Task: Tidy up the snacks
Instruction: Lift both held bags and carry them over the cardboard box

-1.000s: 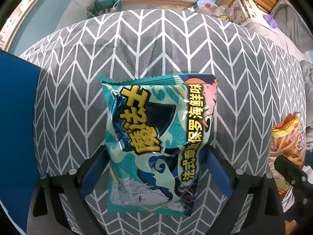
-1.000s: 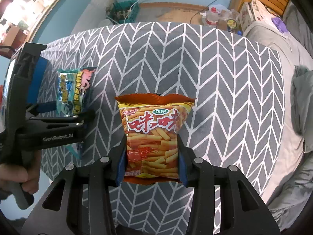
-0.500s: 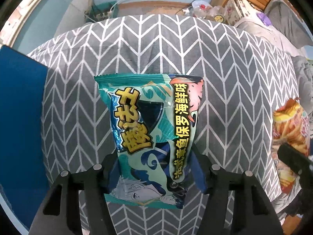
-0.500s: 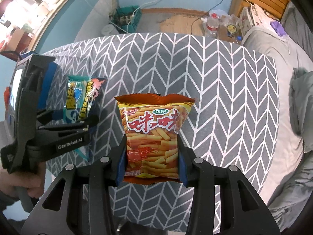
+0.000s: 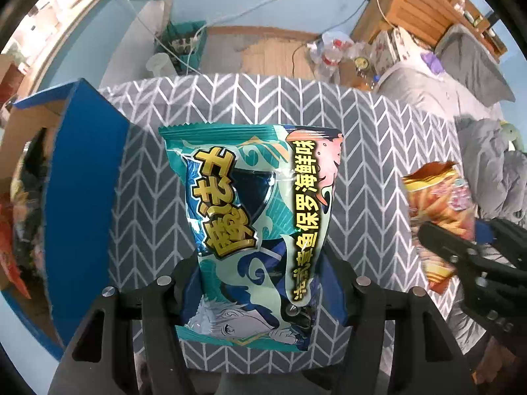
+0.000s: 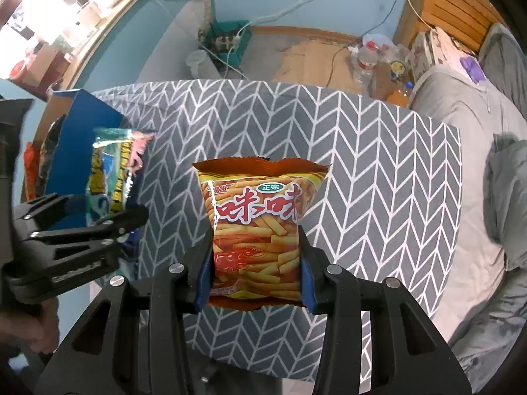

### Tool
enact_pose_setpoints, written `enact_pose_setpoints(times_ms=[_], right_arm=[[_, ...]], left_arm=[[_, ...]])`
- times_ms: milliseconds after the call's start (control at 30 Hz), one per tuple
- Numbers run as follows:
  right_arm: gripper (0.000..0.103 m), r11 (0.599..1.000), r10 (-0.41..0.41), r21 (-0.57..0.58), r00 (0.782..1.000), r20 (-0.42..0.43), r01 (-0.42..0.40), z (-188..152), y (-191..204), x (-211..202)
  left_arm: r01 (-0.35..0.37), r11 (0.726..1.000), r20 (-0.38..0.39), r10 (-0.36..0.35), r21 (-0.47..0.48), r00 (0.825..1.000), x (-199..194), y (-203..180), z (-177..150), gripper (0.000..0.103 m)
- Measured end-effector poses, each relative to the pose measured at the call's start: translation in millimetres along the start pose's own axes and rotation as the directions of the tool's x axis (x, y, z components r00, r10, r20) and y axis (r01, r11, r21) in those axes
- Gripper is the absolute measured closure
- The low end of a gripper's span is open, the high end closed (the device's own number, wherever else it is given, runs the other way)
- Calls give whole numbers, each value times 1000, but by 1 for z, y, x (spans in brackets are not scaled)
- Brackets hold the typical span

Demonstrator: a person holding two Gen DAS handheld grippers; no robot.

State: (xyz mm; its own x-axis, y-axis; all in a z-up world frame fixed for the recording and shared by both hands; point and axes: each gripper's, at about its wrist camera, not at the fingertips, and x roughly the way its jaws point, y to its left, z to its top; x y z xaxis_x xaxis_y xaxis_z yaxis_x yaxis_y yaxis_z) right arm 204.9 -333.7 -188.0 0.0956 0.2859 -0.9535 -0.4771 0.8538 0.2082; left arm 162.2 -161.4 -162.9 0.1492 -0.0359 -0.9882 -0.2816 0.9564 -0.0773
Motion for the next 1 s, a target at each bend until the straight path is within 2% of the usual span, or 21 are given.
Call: enact_pose_setpoints(times_ms=[233, 500, 700, 1000], right_arm=[[61, 1000, 27, -13, 1000, 2, -27, 6, 16, -12], [61, 997, 52, -61, 999, 14, -51, 19, 47, -21], [61, 993, 62, -101, 998, 33, -58, 30, 81, -23], [61, 988, 77, -137, 996, 43, -71, 51, 147, -22]], left_arm=[[-2, 999, 48, 4, -40, 999, -33, 9, 1, 40], [5, 996, 85, 3, -93, 996, -62, 39, -2, 40], [7, 994, 112, 5, -107, 994, -80, 73, -3, 40], [10, 991, 148, 9, -130, 989, -101, 145, -1, 40]])
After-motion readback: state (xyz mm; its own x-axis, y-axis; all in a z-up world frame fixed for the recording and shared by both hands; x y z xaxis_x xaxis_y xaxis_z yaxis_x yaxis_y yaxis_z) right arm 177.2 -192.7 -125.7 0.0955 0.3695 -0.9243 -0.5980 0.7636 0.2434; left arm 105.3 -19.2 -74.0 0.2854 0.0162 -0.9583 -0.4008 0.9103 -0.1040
